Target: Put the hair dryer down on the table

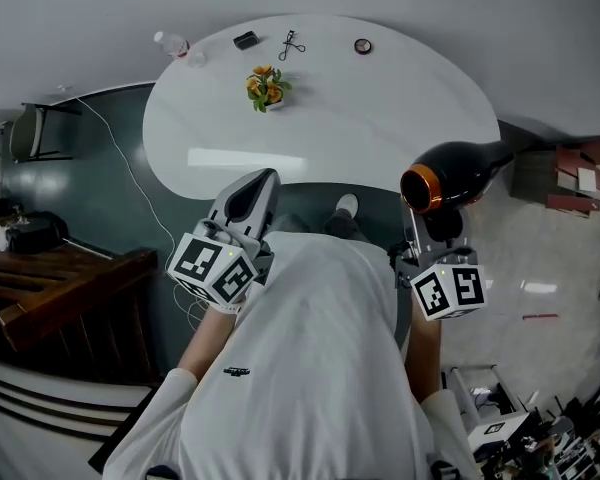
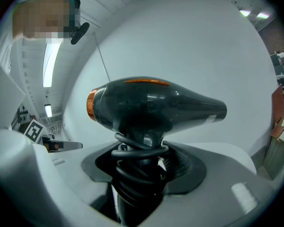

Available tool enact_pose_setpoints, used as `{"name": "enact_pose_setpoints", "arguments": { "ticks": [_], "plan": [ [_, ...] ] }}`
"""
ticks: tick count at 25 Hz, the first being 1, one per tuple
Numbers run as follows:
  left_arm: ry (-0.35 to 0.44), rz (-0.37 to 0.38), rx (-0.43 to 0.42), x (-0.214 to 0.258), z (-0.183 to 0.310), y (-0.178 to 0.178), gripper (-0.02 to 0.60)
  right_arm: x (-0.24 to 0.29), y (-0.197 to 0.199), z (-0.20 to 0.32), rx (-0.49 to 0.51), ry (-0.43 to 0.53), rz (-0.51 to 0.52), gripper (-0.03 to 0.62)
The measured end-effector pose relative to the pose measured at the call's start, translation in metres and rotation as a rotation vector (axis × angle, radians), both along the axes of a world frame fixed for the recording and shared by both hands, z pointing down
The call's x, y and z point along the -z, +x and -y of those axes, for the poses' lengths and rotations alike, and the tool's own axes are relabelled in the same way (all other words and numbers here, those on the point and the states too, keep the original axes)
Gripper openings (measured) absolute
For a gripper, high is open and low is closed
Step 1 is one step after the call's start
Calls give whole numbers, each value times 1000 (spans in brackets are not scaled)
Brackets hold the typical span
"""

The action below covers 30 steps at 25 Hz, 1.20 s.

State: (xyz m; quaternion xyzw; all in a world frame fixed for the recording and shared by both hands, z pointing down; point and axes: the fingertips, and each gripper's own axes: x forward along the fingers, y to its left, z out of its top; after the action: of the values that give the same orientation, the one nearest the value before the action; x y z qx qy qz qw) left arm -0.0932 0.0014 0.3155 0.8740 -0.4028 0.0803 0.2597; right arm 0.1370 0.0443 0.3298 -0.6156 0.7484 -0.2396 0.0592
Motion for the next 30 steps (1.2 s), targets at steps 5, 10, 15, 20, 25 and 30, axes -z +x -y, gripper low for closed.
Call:
{"name": "enact_pose_setpoints", "arguments": {
  "ticks": [5, 10, 15, 20, 25, 30],
  "plan": [
    [-22, -5, 44, -3, 4, -2, 2, 1, 9, 16, 2, -6, 15, 278],
    [-37, -1, 63, -6, 16, -6, 2, -3, 9, 30, 5, -27, 24, 278],
    [-74, -8, 53, -17, 27, -1, 2, -9, 7, 41, 16, -49, 23, 278],
    [-79, -1, 22, -22, 36, 11, 2, -14, 7, 51, 34, -52, 0, 278],
    [-94, 6, -2, -33, 49, 21, 2, -23, 10, 69, 23, -63, -20, 278],
    [-120, 1, -31, -41, 60, 33, 2, -35, 11, 93, 11, -78, -26, 278]
  ]
}}
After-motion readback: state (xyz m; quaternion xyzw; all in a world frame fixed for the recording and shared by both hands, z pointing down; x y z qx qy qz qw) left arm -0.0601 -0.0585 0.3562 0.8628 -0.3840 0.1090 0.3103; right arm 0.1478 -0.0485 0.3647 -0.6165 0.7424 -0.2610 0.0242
